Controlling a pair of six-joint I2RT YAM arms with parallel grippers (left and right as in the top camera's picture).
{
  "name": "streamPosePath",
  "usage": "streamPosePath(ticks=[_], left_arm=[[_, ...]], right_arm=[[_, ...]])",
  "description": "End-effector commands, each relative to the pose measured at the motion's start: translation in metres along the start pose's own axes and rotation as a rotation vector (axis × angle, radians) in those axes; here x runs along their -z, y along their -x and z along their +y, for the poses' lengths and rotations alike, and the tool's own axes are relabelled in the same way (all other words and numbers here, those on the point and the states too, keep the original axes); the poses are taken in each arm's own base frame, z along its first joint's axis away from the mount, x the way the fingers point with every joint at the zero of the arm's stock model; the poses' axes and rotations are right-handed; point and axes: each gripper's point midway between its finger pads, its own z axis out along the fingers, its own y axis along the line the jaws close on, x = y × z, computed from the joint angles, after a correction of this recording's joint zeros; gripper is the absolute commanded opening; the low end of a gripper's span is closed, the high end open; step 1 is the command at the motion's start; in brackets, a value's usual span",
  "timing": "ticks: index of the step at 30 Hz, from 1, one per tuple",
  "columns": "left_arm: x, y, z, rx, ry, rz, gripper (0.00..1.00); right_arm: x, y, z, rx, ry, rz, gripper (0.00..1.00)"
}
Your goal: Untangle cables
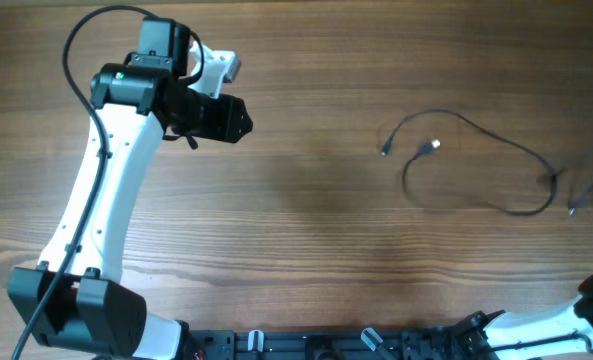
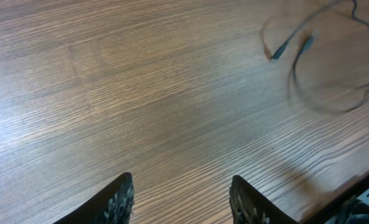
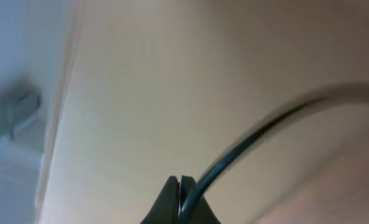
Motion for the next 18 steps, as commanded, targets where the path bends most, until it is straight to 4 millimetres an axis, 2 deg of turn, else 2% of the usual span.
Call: streamPosePath(ticks=[1, 3, 4, 6, 8, 12, 16, 18], left_arm=[[-0.002, 0.003, -0.009, -0.047, -0.016, -0.010, 0.52], [-0.003, 0.004, -0.013, -0.061, -0.020, -0.013, 0.52], [-0.004, 0.004, -0.014, -0.064, -0.021, -0.014, 0.52], [-0.004, 0.004, -0.015, -0.067, -0.022, -0.013, 0.52], [-0.004, 0.004, -0.015, -0.066, -0.022, -0.011, 0.52], [-0.004, 0.005, -0.015, -0.067, -0.022, -0.014, 0.54], [-0.004, 0.004, -0.015, -0.067, -0.022, -0.013, 0.54], [-0.004, 0.004, -0.015, -0.067, -0.022, -0.013, 0.54]], right_arm=[[-0.011, -0.009, 0.066, 0.150, 0.163, 0.019, 0.04], [-0.013, -0.021, 0.125, 0.330, 0.346, -0.019, 0.04], [-0.015, -0.024, 0.132, 0.352, 0.369, -0.029, 0.04], [-0.024, -0.025, 0.127, 0.339, 0.357, -0.029, 0.04], [-0.037, -0.023, 0.093, 0.280, 0.248, -0.010, 0.04], [-0.044, -0.022, 0.054, 0.283, 0.130, -0.003, 0.04], [-0.030, 0.001, 0.013, 0.281, -0.030, -0.091, 0.04], [-0.012, 0.017, -0.017, 0.244, -0.145, -0.147, 0.05]])
